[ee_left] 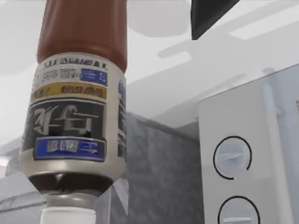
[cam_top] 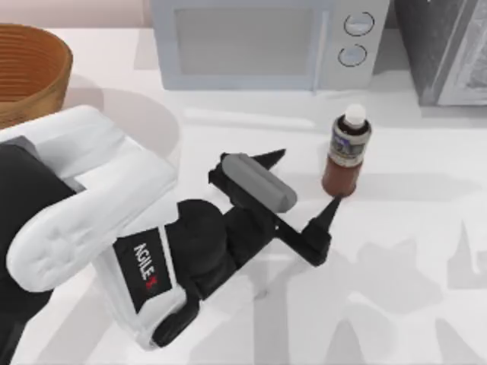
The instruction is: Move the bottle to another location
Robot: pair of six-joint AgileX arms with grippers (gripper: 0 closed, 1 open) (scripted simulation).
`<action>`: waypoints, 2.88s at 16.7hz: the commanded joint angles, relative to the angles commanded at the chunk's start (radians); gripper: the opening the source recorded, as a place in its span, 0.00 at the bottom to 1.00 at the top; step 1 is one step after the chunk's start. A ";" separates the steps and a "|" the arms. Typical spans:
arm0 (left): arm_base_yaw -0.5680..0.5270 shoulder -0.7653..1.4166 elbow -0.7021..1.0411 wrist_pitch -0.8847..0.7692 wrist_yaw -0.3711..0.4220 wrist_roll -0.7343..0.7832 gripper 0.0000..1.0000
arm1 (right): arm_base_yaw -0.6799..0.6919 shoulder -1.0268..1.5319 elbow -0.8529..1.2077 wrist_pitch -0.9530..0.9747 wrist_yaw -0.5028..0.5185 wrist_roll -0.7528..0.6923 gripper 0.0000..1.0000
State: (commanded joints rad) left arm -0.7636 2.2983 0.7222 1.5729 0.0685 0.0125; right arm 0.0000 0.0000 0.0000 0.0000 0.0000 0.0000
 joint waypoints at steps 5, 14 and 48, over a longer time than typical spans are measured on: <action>0.001 0.013 0.035 -0.026 0.000 0.000 1.00 | 0.000 0.000 0.000 0.000 0.000 0.000 1.00; -0.013 0.146 0.431 -0.282 -0.012 -0.002 1.00 | 0.000 0.000 0.000 0.000 0.000 0.000 1.00; 0.141 0.070 0.323 -0.240 0.145 0.007 0.00 | 0.000 0.000 0.000 0.000 0.000 0.000 1.00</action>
State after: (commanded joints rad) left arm -0.6223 2.3685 1.0452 1.3326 0.2130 0.0200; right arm 0.0000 0.0000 0.0000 0.0000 0.0000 0.0000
